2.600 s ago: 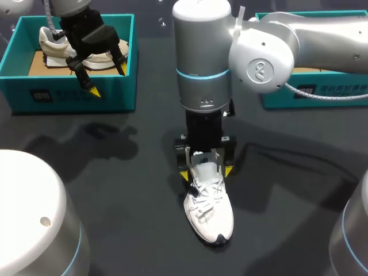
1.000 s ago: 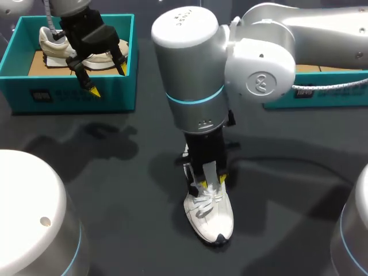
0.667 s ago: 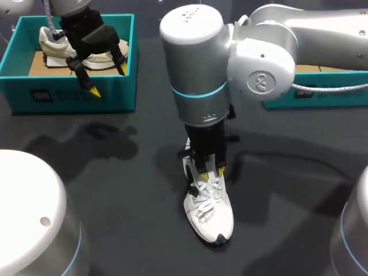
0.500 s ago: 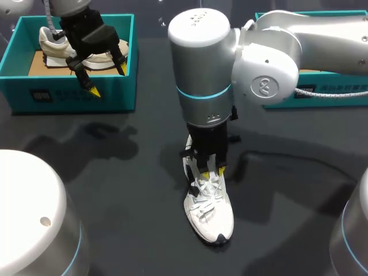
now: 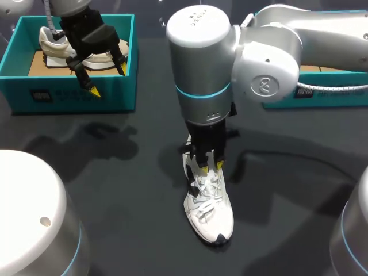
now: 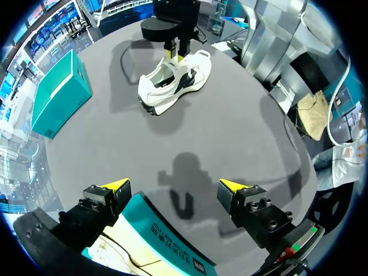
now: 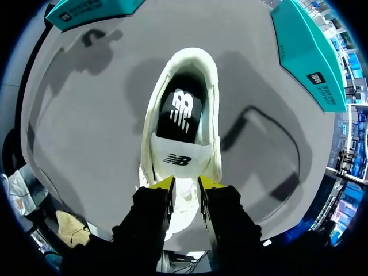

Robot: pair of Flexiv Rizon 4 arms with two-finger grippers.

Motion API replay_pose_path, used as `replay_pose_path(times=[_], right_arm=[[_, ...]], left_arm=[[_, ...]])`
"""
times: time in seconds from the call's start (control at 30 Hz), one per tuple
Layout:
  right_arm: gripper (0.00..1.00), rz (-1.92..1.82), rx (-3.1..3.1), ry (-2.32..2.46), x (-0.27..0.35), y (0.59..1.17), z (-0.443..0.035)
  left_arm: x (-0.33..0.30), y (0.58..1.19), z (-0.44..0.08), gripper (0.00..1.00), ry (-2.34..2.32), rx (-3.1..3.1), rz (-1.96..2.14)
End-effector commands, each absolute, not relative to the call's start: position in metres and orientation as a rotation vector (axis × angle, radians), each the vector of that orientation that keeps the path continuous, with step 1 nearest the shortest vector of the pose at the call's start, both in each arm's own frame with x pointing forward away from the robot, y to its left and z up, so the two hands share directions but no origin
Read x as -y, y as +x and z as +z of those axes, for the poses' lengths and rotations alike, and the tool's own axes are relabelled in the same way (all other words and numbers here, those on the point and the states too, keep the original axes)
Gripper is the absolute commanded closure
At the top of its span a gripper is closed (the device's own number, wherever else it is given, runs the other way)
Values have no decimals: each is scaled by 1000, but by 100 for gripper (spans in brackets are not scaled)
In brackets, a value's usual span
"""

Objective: Take the shoe out of the shoebox, open the shoe tongue, remove and reinsert the insole, then place the shoe into the shoebox

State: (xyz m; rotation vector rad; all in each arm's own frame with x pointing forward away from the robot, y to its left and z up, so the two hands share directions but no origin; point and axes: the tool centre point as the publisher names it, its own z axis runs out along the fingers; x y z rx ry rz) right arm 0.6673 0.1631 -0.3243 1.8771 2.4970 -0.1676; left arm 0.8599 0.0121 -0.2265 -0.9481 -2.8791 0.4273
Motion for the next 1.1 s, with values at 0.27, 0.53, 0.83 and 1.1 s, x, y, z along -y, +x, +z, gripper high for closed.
replay_pose_path(times=[0.27, 0.53, 0.83, 1.1], right_arm=[[76, -114, -2558, 1894, -160, 684, -347], [69, -190, -2507, 1754, -166, 671, -302], [45, -321, -2639, 1397, -164, 682, -277], [0, -403, -2756, 1047, -152, 702, -260]], left_arm=[[-12, 860, -226, 0, -949, 2879, 424], [-12, 860, -226, 0, -949, 2879, 424], [-12, 860, -226, 0, -949, 2879, 424], [-12, 860, -226, 0, -949, 2879, 424]])
